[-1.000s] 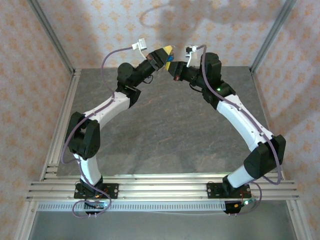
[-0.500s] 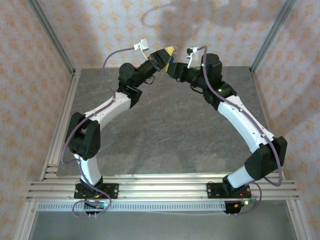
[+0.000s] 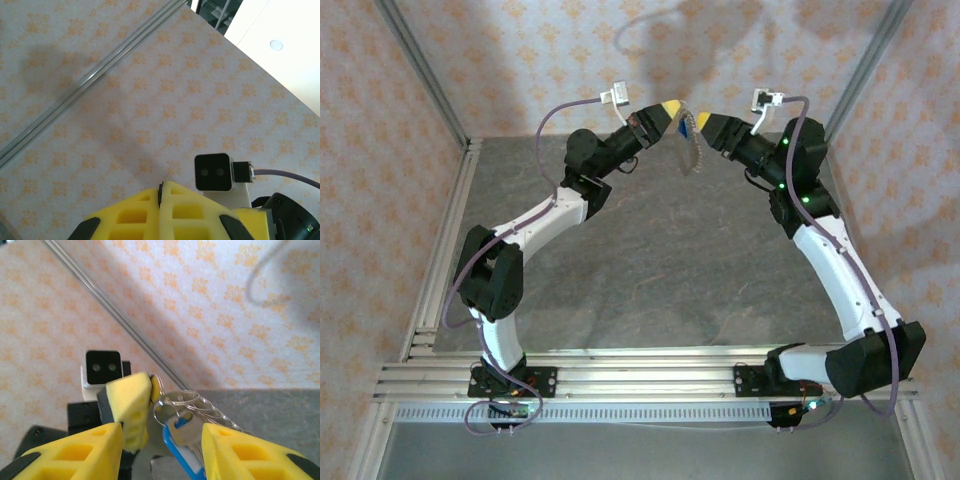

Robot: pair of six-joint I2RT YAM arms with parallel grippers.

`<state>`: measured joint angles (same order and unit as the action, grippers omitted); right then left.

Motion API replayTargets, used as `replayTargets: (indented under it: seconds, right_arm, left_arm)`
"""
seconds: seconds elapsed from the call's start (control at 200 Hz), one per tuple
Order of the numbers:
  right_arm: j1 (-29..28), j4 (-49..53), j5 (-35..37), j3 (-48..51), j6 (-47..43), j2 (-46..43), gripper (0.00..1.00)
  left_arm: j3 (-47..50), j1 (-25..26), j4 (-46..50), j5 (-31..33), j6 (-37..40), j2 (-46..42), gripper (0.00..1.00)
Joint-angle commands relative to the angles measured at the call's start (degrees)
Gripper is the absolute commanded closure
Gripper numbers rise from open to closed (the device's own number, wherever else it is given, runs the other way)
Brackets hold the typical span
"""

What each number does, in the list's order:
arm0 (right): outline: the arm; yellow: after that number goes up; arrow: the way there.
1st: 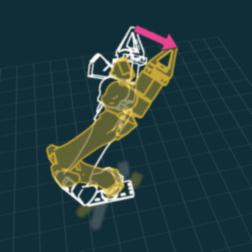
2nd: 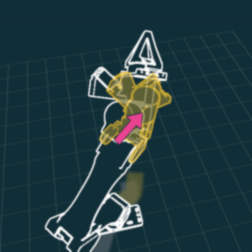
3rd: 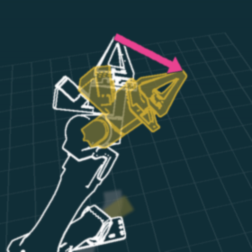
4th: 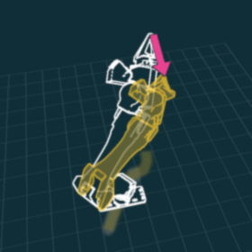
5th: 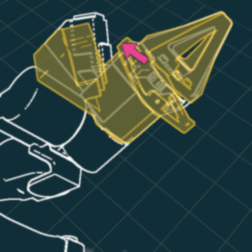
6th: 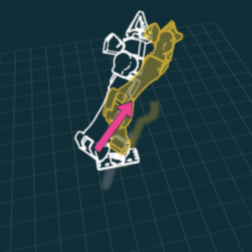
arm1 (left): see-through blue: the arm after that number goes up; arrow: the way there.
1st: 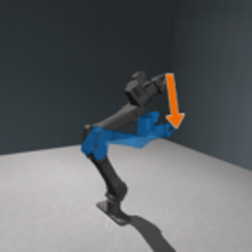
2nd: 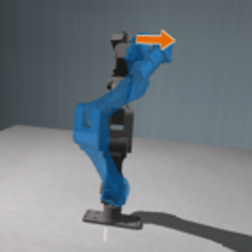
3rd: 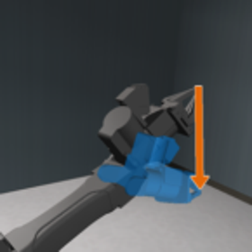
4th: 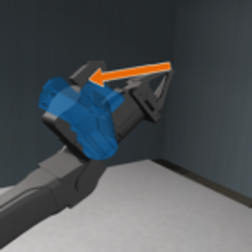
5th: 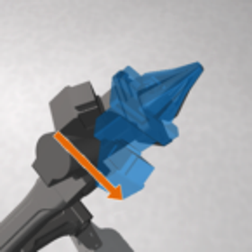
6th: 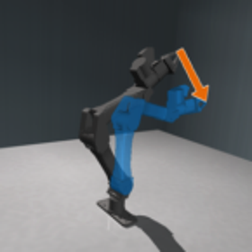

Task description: Put the keys on the keyring

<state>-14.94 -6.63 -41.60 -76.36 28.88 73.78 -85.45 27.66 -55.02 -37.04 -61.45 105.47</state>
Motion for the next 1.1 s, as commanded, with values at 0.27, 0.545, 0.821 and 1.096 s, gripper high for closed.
replayTargets:
  seconds: [0.27, 0.545, 0.821, 1.096]
  right_arm:
    - [0.1, -15.3, -1.5, -4.9, 13.2, 7.2, 0.65]
    - [-0.8, -18.9, -3.0, -3.5, 16.0, 8.4, 0.68]
    - [-2.3, -17.4, -3.4, -1.8, 14.5, 7.8, 0.67]
    - [-2.6, -15.6, -2.1, 0.6, 12.8, 6.3, 0.68]
  left_arm:
    - [-1.9, 0.5, -0.9, -1.1, 1.2, -1.7, 1.00]
    - [-2.2, 0.8, 0.7, -1.0, 1.7, -1.9, 1.00]
    - [-2.4, 0.9, 0.8, -1.0, 1.9, -1.7, 1.00]
    - [-2.5, 0.9, 1.0, -1.1, 2.1, -1.8, 1.00]
